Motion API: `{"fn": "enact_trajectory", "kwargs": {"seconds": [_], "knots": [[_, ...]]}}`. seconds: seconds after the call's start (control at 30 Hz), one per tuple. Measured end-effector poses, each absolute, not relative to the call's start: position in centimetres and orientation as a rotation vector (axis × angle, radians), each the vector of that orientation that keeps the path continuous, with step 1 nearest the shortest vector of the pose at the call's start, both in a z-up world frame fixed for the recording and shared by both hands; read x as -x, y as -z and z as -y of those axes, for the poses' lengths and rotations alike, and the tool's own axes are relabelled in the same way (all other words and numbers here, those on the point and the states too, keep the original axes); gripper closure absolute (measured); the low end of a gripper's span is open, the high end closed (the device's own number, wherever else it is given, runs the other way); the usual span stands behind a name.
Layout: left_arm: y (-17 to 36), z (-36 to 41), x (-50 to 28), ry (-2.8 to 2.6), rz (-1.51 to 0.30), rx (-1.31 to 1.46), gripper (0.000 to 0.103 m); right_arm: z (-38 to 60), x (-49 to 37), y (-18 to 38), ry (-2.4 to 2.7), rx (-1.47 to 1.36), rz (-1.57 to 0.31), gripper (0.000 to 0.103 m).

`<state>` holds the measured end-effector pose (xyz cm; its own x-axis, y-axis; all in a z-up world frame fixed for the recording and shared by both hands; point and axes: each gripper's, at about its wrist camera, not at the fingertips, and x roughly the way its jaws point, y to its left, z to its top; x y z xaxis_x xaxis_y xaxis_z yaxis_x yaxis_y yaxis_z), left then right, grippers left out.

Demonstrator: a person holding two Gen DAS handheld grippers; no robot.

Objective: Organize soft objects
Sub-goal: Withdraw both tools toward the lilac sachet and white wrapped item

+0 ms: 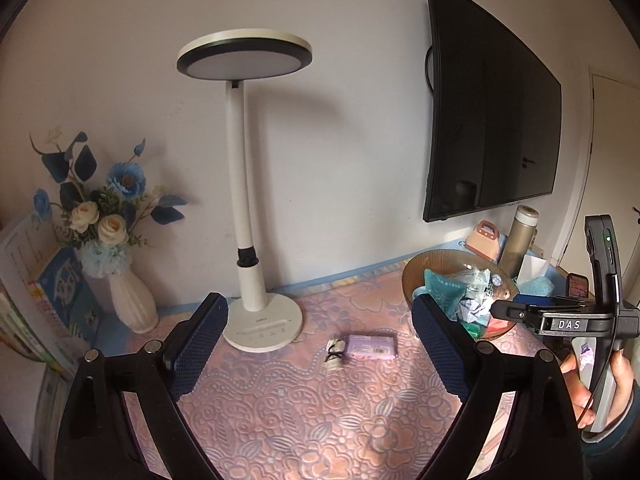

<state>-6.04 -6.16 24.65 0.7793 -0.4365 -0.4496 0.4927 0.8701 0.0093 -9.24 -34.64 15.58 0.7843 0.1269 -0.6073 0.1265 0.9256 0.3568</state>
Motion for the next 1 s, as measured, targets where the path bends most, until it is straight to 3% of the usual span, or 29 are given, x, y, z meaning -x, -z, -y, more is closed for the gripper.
{"fn": "enact_trajectory", "kwargs": {"seconds": [0.57, 0.77, 0.87, 1.0], "knots": [[-3.4, 4.0, -0.3, 0.342, -0.739, 0.008, 0.011, 27.0, 1.9, -1.4, 0.013, -0.138, -0.906, 0.024], [-2.9, 4.1, 0.1, 0.288, -0.725, -0.006, 0.009, 26.4, 2.1, 0.8, 0.011, -0.078, -0.875, 0.024], [-2.7, 5.0, 0.1, 0.296, -0.743, -0.059, 0.009, 26.2, 3.2, 0.1, 0.011, -0.066, -0.811, 0.014], [-2.5, 5.3, -0.3, 0.285, -0.755, -0.086, 0.009, 25.4, 3.8, -0.3, 0.022, -0.022, -0.786, 0.008]]}}
